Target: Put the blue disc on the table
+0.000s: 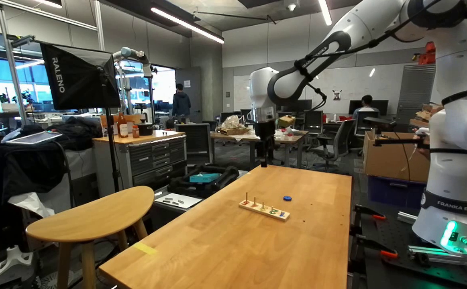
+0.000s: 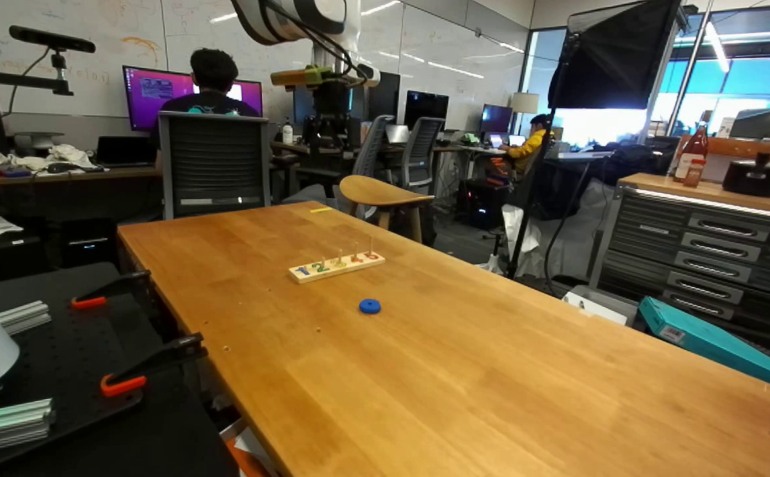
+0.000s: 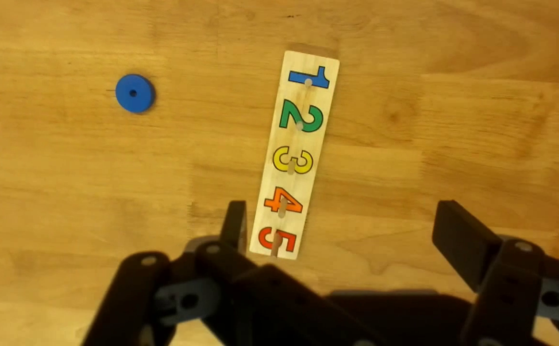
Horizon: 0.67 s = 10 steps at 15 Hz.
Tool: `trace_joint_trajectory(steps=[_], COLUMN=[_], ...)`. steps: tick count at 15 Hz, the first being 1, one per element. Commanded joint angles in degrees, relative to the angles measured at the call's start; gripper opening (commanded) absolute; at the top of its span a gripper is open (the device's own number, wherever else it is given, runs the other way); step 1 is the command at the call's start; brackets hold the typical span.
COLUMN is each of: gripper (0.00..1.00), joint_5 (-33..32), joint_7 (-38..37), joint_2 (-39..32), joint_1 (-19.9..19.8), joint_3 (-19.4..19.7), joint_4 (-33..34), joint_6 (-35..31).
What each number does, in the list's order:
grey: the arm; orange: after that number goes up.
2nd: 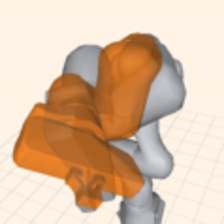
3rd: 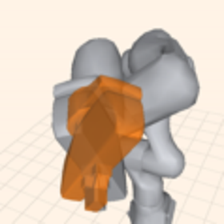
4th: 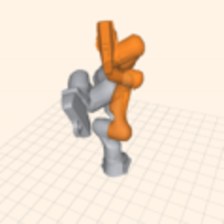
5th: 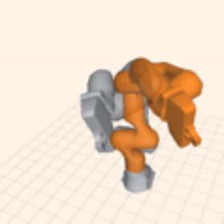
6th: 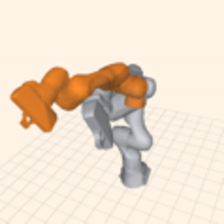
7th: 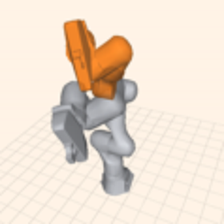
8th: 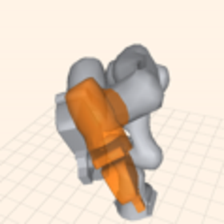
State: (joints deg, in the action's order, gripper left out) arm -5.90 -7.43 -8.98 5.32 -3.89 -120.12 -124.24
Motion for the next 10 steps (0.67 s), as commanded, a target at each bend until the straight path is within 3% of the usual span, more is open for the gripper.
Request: trace_joint_trajectory(steps=[1, 10], gripper=[1.00, 1.00], joint_5=[1.5, 0.1], joint_7=[2.5, 1.0], joint_2=[4.7, 5.7], joint_1=[-0.1, -0.7], joint_3=[-0.4, 0.1], joint_4=[0.0, 0.0], joint_6=[3.3, 3.6])
